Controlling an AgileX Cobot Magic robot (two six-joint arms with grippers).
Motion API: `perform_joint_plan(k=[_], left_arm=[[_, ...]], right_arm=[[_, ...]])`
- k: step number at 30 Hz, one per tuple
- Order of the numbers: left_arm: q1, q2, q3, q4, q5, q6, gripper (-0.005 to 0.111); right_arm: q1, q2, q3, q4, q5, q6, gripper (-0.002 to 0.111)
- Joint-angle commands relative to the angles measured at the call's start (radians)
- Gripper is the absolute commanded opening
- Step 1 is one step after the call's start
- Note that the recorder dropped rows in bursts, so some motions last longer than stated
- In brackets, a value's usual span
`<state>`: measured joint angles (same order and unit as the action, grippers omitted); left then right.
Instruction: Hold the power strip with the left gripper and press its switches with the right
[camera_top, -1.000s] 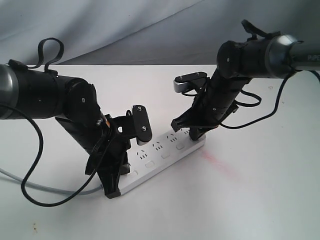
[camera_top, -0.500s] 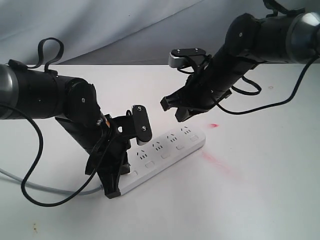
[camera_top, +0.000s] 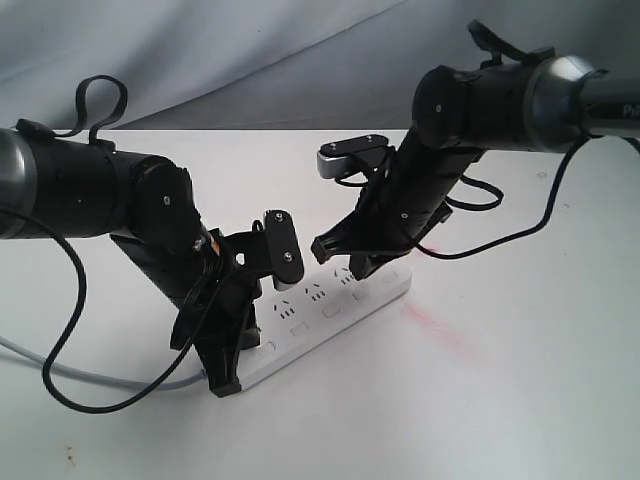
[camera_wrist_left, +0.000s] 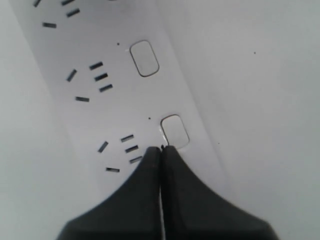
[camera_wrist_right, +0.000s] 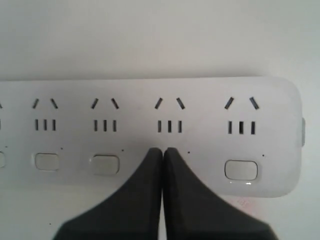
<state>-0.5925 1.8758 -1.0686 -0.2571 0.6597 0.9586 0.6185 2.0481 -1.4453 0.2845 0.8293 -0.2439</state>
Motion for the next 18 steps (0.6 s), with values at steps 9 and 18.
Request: perform_joint_plan(k=[9, 18], left_arm=[[-0.006, -0.001, -0.008, 0.004, 0.003, -0.013, 0.0], [-0.006, -0.001, -0.008, 0.004, 0.003, -0.013, 0.0]], right_arm=[[0.002, 0.05, 0.001, -0.011, 0.006, 0.006, 0.0], [0.002, 0.089, 0.001, -0.018, 0.014, 0.006, 0.0]])
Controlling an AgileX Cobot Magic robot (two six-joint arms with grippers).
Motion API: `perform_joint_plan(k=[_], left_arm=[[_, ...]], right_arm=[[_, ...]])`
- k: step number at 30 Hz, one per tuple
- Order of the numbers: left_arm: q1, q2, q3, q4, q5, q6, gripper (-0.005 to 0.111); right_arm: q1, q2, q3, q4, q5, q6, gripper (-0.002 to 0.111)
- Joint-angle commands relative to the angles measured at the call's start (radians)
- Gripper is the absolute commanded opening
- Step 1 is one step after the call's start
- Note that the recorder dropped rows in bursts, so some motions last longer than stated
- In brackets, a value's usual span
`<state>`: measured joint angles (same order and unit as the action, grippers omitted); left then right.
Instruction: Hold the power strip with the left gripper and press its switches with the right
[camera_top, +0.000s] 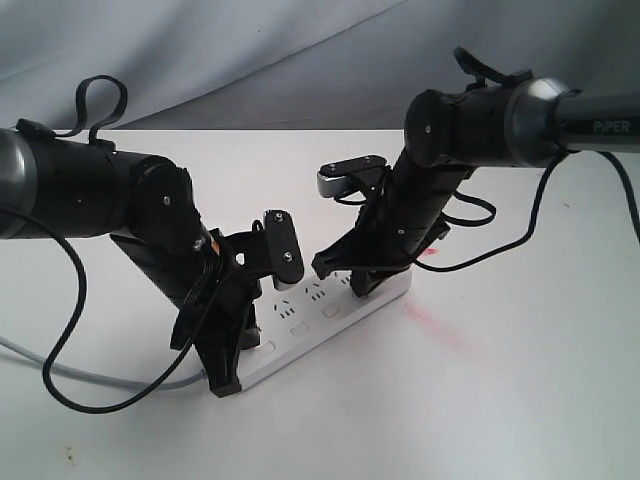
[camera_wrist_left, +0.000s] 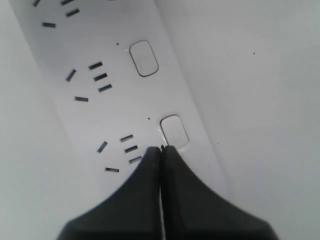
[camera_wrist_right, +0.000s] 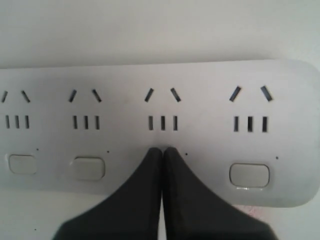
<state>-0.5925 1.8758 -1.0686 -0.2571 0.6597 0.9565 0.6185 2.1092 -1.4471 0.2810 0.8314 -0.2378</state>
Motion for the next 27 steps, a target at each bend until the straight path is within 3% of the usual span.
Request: perform_joint_plan(k=[1, 27], left_arm=[[-0.006, -0.001, -0.008, 0.004, 0.003, -0.011, 0.0], [-0.006, -0.001, -0.008, 0.004, 0.003, -0.011, 0.0]], right_arm=[[0.002, 0.027, 0.003, -0.019, 0.015, 0.002, 0.0], [0.082, 0.027, 0.059, -0.117, -0.013, 0.09, 0.0]])
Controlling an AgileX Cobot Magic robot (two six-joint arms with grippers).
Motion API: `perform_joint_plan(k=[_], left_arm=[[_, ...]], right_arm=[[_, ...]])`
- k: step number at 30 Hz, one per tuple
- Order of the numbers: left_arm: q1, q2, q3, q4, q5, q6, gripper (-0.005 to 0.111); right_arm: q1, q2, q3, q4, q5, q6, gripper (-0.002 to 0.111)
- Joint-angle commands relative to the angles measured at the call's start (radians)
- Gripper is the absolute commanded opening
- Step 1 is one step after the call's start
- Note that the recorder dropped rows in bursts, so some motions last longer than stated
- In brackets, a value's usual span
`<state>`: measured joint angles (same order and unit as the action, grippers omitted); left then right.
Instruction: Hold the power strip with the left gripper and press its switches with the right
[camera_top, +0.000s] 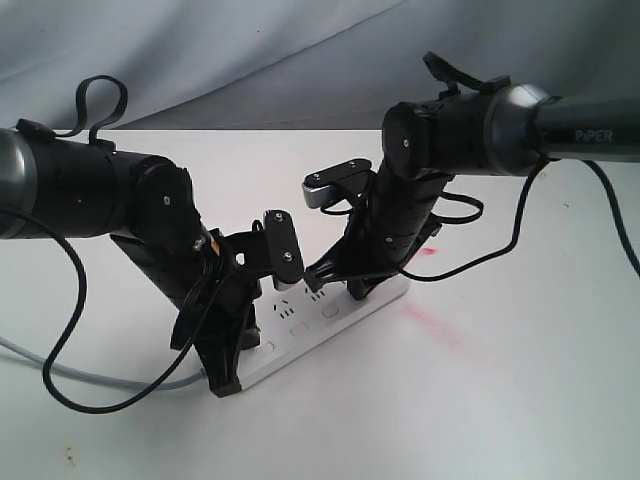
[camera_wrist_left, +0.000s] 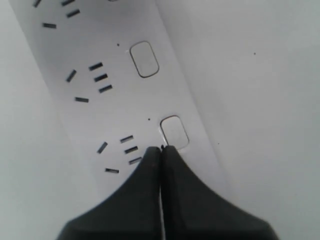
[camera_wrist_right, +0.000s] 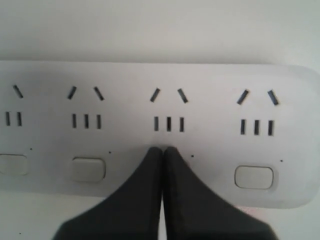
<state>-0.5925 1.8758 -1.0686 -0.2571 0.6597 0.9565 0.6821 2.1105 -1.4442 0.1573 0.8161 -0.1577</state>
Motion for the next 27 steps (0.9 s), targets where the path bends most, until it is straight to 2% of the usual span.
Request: perform_joint_plan(k=[1, 10, 17, 27], left_arm=[[-0.006, -0.001, -0.008, 0.004, 0.003, -0.011, 0.0], [-0.006, -0.001, -0.008, 0.004, 0.001, -0.011, 0.0], [-0.006, -0.001, -0.008, 0.004, 0.003, -0.011, 0.0], [-0.006, -0.001, -0.008, 0.004, -0.001, -0.011, 0.0]], right_arm=[[0.018, 0.026, 0.065, 0.006, 0.0, 0.01, 0.0], [0.018, 0.034, 0.069, 0.004, 0.0, 0.01, 0.0], [0.018, -0.062, -0.023, 0.025, 0.056, 0.01, 0.0], [0.018, -0.089, -0.023, 0.061, 0.051, 0.007, 0.0]])
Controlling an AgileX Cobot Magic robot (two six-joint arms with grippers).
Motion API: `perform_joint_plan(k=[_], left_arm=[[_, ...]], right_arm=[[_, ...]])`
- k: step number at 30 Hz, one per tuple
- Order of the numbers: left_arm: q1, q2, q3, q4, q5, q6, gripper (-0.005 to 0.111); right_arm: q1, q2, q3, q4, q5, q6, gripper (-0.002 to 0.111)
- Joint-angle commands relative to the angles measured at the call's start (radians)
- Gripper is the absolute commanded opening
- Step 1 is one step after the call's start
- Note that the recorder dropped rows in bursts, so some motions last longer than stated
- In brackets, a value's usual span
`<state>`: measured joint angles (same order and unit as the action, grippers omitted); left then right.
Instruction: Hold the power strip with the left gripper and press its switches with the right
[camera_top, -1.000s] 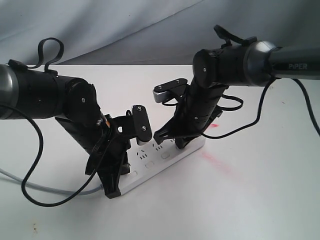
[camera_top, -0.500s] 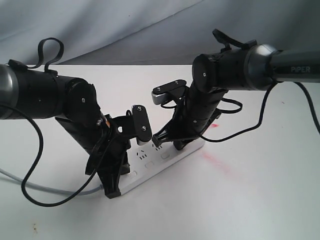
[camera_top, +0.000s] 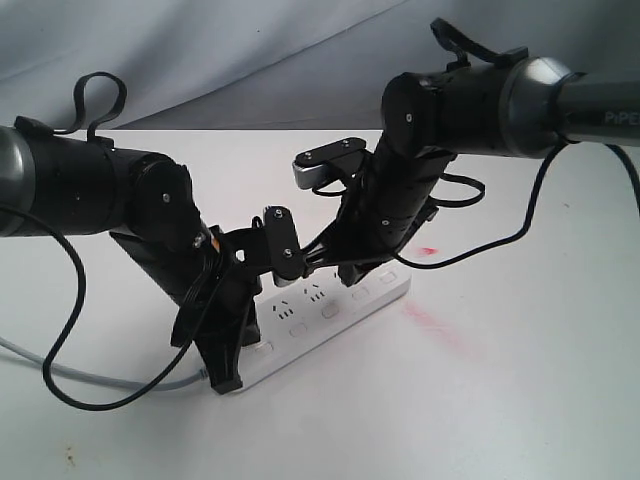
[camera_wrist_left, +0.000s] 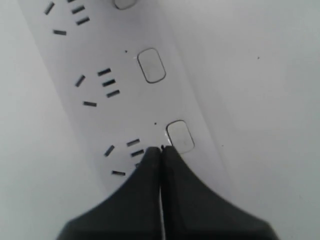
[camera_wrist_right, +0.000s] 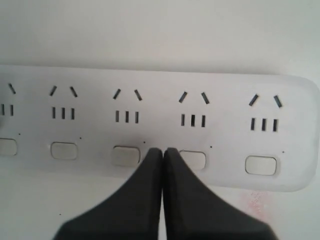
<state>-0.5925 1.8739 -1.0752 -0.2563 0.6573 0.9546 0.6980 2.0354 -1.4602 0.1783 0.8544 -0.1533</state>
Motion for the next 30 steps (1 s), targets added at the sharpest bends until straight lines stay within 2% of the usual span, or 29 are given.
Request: perform_joint_plan(k=[1, 8, 15, 24, 30], left_arm=[[-0.006, 0.001, -0.002, 0.004, 0.001, -0.009, 0.0], [-0.006, 0.001, -0.002, 0.004, 0.001, -0.009, 0.0], [-0.006, 0.001, -0.002, 0.004, 0.001, -0.007, 0.0], [-0.006, 0.001, -0.002, 0.004, 0.001, -0.007, 0.0], [-0.006, 0.001, -0.002, 0.004, 0.001, -0.007, 0.0]], right_arm=[[0.002, -0.012, -0.007, 0.048, 0.015, -0.003, 0.0], [0.002, 0.029, -0.007, 0.078, 0.032, -0.007, 0.0], [0.002, 0.074, -0.007, 0.202, 0.028, -0.084, 0.0], [0.002, 0.085, -0.007, 0.164, 0.002, -0.078, 0.0], [0.002, 0.086, -0.007, 0.053, 0.0, -0.024, 0.0]])
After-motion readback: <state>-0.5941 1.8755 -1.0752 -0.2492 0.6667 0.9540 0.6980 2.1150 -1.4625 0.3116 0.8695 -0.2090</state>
